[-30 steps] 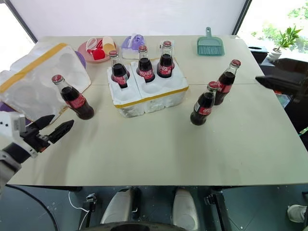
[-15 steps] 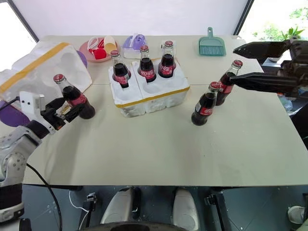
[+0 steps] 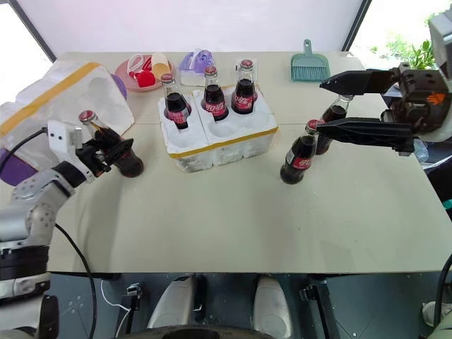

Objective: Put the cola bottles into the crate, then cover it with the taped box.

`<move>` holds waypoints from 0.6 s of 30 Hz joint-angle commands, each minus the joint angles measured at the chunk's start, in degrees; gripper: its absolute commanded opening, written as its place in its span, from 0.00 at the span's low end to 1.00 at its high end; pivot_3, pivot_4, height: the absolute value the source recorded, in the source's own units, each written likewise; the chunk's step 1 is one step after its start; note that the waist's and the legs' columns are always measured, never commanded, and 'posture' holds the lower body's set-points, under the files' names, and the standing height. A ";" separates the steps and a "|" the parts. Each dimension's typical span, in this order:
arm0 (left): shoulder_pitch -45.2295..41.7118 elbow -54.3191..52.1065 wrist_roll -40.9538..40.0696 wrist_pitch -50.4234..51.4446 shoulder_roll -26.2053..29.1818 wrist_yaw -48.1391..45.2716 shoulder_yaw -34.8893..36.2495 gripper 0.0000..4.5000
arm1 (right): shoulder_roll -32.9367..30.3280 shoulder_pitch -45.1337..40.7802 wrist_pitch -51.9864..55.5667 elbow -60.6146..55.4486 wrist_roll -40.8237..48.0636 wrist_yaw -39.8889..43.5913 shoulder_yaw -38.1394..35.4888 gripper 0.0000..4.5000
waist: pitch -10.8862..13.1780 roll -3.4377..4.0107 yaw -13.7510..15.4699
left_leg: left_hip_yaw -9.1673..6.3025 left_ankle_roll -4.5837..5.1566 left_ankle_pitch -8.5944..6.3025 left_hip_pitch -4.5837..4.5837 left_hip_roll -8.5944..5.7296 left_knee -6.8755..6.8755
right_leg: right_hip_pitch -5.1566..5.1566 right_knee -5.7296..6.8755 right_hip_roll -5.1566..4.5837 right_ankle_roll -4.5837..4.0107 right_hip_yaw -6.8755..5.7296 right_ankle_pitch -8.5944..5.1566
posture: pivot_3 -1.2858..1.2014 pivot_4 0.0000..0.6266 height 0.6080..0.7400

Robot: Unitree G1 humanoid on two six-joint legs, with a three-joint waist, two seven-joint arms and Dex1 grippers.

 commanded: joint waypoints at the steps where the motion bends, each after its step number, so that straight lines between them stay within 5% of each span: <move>1: 1.62 -9.05 -9.27 7.75 6.61 -6.68 5.47 0.58 | -0.19 0.46 -0.21 -1.65 1.45 -1.23 -2.39 1.00 | 0.06 -0.09 -0.08 | 0.00 0.00 0.00 -0.02 0.01 -0.01 | -0.05 0.01 0.00 0.00 0.00 0.00 | 0.52 0.24 0.97; 5: 1.06 -13.95 -20.01 17.23 13.88 -12.92 8.44 0.58 | 0.11 2.54 -0.42 -2.64 1.61 -2.53 -3.29 1.00 | 0.15 -0.21 0.18 | -0.03 0.00 0.00 -0.06 0.02 0.01 | -0.10 0.11 0.00 -0.02 -0.01 -0.01 | 0.52 0.24 0.97; 9: -12.21 -15.25 -32.25 24.84 14.59 -12.38 5.04 0.58 | 0.96 3.98 -0.12 -3.75 2.70 -4.97 -4.30 1.00 | 0.21 -0.27 0.96 | -0.11 -0.03 0.01 -0.11 -0.01 0.20 | -0.02 0.11 -0.02 -0.03 -0.07 -0.02 | 0.52 0.24 0.97; 13: -26.29 -9.16 -21.95 19.97 8.41 -10.35 -6.84 0.58 | 1.54 6.18 -0.11 -5.79 3.61 -6.89 -5.79 1.00 | 0.18 -0.25 1.06 | -0.12 -0.01 0.00 -0.15 -0.05 0.46 | 0.10 0.13 -0.02 0.01 -0.06 -0.01 | 0.52 0.24 0.97; 18: -33.86 3.42 -9.12 10.27 4.02 -13.24 -15.31 0.58 | 1.82 8.84 0.37 -7.61 4.84 -9.42 -8.28 1.00 | 0.20 -0.27 0.19 | -0.13 0.00 0.01 -0.10 -0.05 0.49 | 0.06 0.35 0.00 0.02 -0.06 -0.01 | 0.52 0.24 0.97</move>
